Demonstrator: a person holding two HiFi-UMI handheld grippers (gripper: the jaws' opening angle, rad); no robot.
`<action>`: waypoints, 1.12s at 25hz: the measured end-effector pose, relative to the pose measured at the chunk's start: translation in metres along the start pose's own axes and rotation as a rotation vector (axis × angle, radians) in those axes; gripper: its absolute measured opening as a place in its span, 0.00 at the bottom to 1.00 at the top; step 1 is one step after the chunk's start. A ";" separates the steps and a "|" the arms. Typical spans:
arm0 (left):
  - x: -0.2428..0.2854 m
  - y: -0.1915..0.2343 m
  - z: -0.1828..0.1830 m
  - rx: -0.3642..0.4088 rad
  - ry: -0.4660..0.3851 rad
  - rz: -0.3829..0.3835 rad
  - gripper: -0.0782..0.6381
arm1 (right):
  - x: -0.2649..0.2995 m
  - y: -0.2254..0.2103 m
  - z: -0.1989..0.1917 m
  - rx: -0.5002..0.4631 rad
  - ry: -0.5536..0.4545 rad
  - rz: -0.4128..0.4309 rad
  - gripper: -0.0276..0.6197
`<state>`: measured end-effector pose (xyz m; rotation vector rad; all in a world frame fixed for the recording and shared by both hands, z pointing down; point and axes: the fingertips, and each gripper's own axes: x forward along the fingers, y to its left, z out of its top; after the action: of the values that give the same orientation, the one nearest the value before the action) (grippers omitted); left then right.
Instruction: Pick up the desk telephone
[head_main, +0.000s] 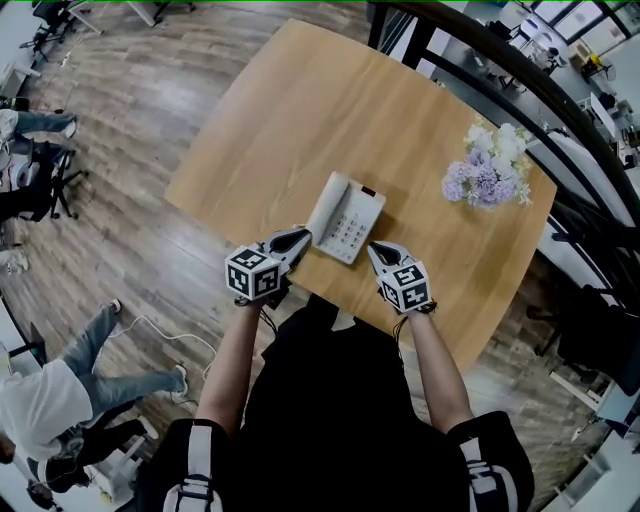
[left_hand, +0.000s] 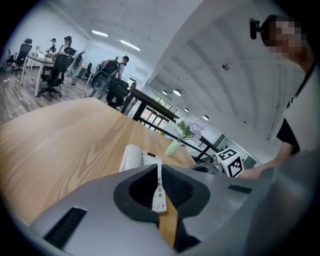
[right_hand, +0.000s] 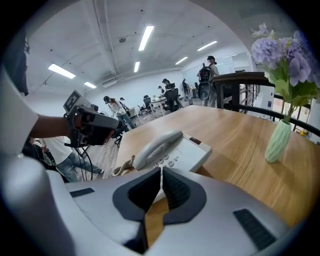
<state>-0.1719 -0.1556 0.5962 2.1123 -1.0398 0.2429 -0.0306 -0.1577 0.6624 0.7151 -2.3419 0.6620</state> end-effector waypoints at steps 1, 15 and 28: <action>0.001 0.005 0.001 -0.009 0.001 -0.016 0.14 | 0.003 0.001 0.000 0.013 -0.006 0.000 0.09; 0.047 0.046 -0.017 0.000 0.163 -0.156 0.35 | 0.029 -0.010 -0.018 0.126 0.012 -0.087 0.09; 0.073 0.072 -0.043 -0.027 0.272 -0.209 0.51 | 0.051 -0.017 -0.032 0.272 0.021 -0.065 0.31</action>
<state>-0.1718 -0.1964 0.6996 2.0747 -0.6555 0.3974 -0.0421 -0.1675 0.7225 0.8943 -2.2224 0.9648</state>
